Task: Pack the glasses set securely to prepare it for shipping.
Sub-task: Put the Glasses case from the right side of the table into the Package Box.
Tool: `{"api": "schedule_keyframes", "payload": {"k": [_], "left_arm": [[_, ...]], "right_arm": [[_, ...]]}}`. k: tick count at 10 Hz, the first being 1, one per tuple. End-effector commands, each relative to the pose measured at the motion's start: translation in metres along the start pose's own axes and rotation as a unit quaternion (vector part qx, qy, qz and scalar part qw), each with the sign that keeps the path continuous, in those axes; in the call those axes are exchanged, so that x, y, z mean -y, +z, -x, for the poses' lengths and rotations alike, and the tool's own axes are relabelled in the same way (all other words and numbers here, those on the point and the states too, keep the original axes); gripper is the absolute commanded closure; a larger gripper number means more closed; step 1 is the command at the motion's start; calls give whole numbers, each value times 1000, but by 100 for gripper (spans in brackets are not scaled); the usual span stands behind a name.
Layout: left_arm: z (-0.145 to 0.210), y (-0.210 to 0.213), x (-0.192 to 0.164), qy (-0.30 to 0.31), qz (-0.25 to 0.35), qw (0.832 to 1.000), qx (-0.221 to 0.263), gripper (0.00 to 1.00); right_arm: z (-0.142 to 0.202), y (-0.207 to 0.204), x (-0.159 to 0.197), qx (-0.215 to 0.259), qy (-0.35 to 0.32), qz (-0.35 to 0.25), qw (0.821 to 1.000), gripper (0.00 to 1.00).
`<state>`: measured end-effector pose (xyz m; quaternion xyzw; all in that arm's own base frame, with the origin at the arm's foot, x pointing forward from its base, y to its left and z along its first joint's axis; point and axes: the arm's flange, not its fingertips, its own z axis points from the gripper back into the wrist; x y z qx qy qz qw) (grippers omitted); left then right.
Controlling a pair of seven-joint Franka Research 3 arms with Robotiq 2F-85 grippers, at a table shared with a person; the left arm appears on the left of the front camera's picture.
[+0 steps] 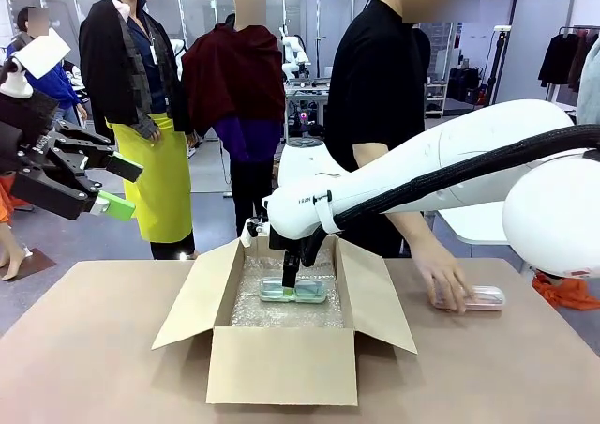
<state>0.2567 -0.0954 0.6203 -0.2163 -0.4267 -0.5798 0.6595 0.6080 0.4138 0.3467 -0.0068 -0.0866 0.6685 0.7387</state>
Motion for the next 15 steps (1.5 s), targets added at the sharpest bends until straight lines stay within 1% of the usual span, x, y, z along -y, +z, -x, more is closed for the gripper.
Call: {"api": "schedule_keyframes", "payload": {"k": [1, 3, 4, 5, 7, 8, 11, 12, 13, 14, 15], "left_arm": [[0, 1, -1, -9, 8, 1000, 4, 0], [0, 1, -1, -9, 8, 1000, 4, 0], [0, 1, -1, -9, 8, 1000, 4, 0], [0, 1, -1, -9, 8, 1000, 4, 0], [0, 1, -1, -9, 8, 1000, 4, 0], [0, 1, -1, -9, 8, 1000, 4, 0], [0, 1, -1, -9, 8, 1000, 4, 0], [0, 1, -1, -9, 8, 1000, 4, 0], [0, 1, -1, -9, 8, 1000, 4, 0], [0, 1, -1, -9, 8, 1000, 4, 0], [0, 1, -1, -9, 8, 1000, 4, 0]], "right_arm": [[-2, 1, -1, 4, 1, 4, 1000, 0], [-2, 1, -1, 4, 1, 4, 1000, 0], [0, 0, 0, 0, 0, 0, 1000, 4], [-3, 34, -11, -22, -21, -49, 998, 0], [9, 94, -31, -28, -64, -25, 997, 0], [16, 114, -44, -48, -80, -29, 995, 0], [30, 133, -57, -56, -110, -13, 992, 0], [51, 137, -60, -62, -162, -16, 985, 0], [87, 144, -69, -44, -218, -21, 975, 0], [126, 149, -81, -42, -272, -6, 961, 0], [162, 154, -94, -30, -320, -3, 947, 0]]}}
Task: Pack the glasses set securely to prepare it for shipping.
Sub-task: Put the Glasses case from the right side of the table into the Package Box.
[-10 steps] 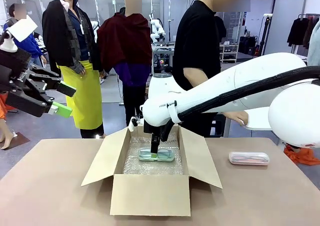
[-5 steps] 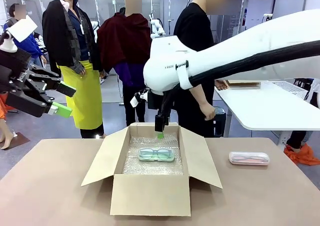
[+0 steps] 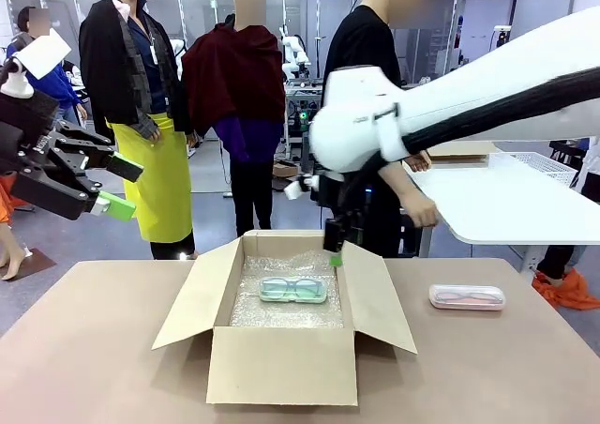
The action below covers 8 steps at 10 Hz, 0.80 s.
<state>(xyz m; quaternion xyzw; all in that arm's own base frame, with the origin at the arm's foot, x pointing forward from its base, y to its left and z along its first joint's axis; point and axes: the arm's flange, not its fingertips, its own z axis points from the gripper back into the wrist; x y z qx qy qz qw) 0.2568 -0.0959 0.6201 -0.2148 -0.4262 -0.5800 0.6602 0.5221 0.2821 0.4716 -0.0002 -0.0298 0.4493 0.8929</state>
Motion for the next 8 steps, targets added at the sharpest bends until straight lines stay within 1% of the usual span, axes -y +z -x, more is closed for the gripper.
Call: {"api": "schedule_keyframes", "payload": {"k": [1, 2, 4, 5, 7, 8], "left_arm": [[0, 1, -1, -9, 9, 1000, 5, 0], [0, 1, -1, -9, 9, 1000, 5, 0], [0, 1, -1, -9, 9, 1000, 5, 0], [0, 1, -1, -9, 9, 1000, 5, 0], [0, 1, -1, -9, 9, 1000, 5, 0], [0, 1, -1, -9, 9, 1000, 5, 0]], "right_arm": [[89, 3, -9, 43, -108, 17, 993, 0], [127, 3, 1, 56, -164, 14, 985, 0], [176, -1, 14, 59, -245, 9, 968, 0], [198, -2, 22, 63, -287, 6, 956, 0], [232, -5, 38, 53, -360, 34, 931, 0], [239, -5, 41, 42, -381, 50, 922, 0]]}}
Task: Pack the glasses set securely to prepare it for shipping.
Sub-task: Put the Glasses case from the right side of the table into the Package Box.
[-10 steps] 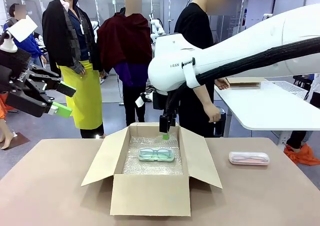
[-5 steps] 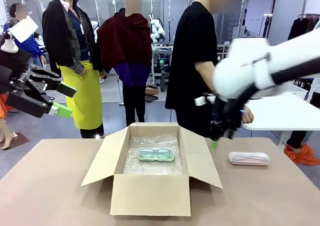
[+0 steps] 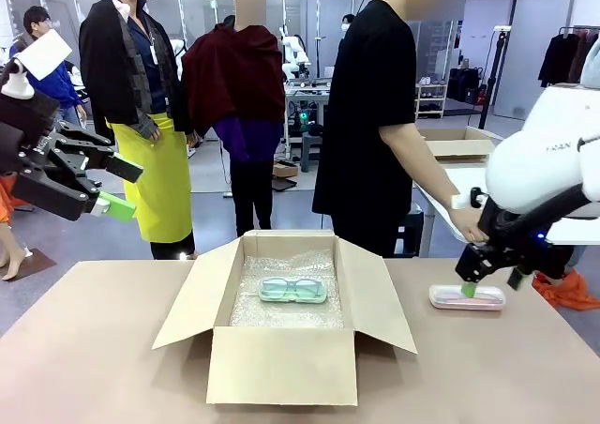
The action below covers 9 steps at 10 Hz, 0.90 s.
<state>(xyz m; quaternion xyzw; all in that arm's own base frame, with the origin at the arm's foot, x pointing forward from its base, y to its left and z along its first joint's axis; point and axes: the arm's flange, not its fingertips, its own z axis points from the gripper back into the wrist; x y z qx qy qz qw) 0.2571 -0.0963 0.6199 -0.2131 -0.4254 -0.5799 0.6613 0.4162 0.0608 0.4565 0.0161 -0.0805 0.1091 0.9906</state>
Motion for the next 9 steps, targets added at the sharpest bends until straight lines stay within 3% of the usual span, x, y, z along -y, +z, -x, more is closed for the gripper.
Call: {"api": "schedule_keyframes", "payload": {"k": [1, 2, 7, 8, 9], "left_arm": [[0, 2, -1, -9, 10, 1000, 7, 0], [0, 2, -1, -9, 10, 1000, 7, 0], [0, 2, -1, -9, 10, 1000, 7, 0], [0, 2, -1, -9, 10, 1000, 7, 0], [0, 2, -1, -9, 10, 1000, 7, 0]], "right_arm": [[-3, 0, -14, 21, -23, 18, 999, 0], [0, 0, 0, 0, 0, 0, 1000, 0], [0, 0, -1, 2, -8, 4, 1000, 0], [-10, 1, 0, 9, 23, 55, 998, 0], [-19, 2, 7, 18, 66, 61, 996, 0]]}}
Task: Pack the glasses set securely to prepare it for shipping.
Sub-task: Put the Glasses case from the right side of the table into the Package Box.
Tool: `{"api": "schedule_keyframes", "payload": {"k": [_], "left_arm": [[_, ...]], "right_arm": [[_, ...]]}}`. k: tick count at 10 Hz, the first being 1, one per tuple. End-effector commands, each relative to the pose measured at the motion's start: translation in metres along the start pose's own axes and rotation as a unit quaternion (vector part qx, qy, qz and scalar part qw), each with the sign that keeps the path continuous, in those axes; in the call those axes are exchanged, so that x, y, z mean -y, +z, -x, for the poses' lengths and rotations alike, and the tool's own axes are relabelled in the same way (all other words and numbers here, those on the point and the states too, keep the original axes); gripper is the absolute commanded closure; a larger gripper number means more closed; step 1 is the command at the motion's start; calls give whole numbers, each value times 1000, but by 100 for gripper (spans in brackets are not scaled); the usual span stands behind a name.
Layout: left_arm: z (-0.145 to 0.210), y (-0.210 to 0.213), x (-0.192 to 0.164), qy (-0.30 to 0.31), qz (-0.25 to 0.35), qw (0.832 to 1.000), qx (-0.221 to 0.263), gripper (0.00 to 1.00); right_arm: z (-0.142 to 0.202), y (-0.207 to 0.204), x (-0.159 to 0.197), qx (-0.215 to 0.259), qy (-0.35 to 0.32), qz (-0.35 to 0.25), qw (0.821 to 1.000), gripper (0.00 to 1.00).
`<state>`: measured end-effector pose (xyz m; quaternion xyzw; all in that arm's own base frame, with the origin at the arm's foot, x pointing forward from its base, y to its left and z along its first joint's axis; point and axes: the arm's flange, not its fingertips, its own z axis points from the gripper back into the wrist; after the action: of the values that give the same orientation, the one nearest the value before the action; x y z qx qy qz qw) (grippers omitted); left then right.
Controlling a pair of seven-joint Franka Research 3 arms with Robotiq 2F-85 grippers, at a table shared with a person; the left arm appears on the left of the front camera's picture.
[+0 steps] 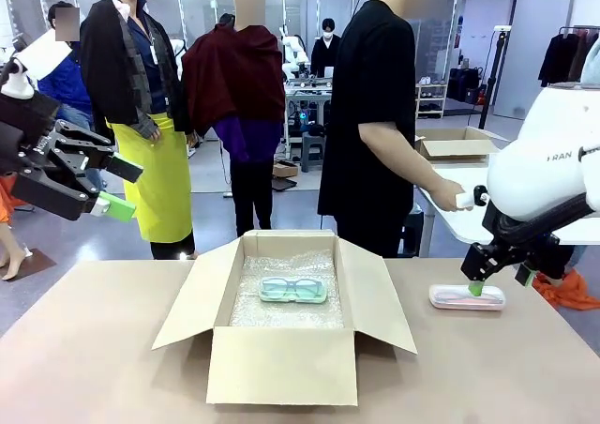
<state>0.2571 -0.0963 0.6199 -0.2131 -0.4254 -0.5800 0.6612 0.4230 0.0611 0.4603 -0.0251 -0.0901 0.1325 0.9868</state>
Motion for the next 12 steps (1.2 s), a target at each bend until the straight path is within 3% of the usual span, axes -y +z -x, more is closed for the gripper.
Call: {"api": "schedule_keyframes", "payload": {"k": [1, 2, 4, 5, 7, 8, 9, 12], "left_arm": [[0, 2, -1, -9, 10, 1000, 7, 0], [0, 2, -1, -9, 10, 1000, 7, 0], [0, 2, -1, -9, 10, 1000, 7, 0], [0, 2, -1, -9, 10, 1000, 7, 0], [0, 2, -1, -9, 10, 1000, 7, 0], [0, 2, -1, -9, 10, 1000, 7, 0], [0, 2, -1, -9, 10, 1000, 7, 0], [0, 2, -1, -9, 10, 1000, 7, 0]], "right_arm": [[-24, -4, 15, 11, 106, 12, 994, 0], [-35, -5, 22, 13, 183, -3, 983, 0], [-51, -1, 35, 31, 385, 3, 922, 0], [-60, -4, 39, 28, 441, 21, 897, 0], [-85, -11, 46, 37, 479, 18, 877, 0], [-95, -22, 48, 51, 516, -5, 855, 0], [-108, -34, 52, 33, 495, -7, 868, 0], [-124, -76, 58, 14, 522, -5, 853, 0]]}}
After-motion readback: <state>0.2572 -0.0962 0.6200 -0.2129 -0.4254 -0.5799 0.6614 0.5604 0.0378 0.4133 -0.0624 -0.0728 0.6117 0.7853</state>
